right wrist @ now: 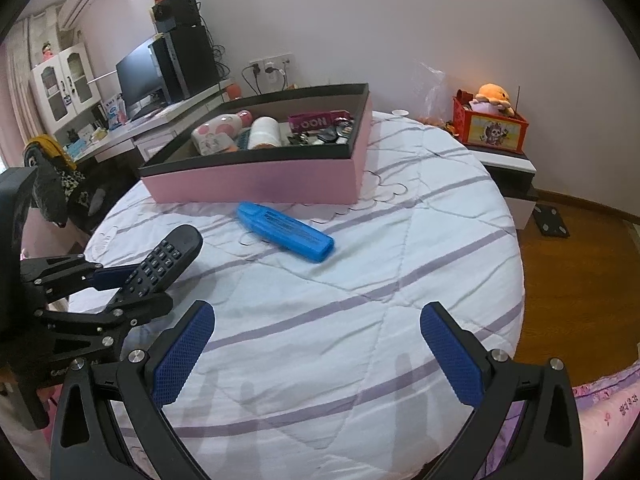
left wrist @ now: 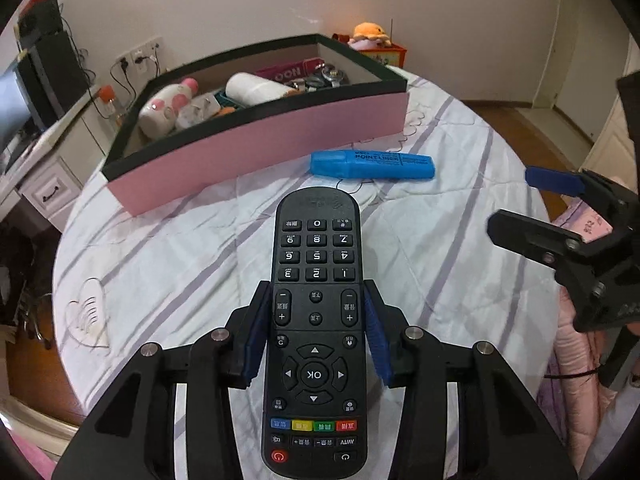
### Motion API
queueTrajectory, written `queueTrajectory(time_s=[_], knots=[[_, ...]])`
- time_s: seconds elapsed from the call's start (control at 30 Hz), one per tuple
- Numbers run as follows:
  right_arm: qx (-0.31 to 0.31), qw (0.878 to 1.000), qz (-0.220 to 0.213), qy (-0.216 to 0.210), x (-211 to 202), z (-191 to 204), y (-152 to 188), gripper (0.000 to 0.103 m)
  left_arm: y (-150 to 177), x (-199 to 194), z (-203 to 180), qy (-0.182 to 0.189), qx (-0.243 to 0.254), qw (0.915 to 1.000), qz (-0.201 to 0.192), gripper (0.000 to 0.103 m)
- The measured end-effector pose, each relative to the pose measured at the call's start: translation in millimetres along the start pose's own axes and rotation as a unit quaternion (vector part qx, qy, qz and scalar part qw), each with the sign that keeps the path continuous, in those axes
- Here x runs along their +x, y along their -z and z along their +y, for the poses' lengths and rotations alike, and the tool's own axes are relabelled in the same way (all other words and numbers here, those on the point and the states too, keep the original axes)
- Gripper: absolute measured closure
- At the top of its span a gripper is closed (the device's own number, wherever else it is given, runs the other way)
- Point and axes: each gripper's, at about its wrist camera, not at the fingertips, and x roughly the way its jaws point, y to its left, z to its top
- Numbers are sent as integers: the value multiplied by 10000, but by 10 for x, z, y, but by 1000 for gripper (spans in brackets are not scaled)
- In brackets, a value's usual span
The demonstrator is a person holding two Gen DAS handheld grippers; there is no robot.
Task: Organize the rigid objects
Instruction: 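Lift the remote over the box, lower it in and open the left gripper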
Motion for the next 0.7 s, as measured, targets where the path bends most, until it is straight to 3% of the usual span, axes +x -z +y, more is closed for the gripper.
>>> queueTrajectory(time_s=[0.3, 0.7], knots=[[-153, 9996, -217, -43, -130, 204, -153, 0, -74, -406, 95, -150, -8, 9988, -471, 59], [-518, 9954, -806, 64, -54, 397, -973, 0, -859, -600, 587, -493, -112, 9928, -1084, 59]])
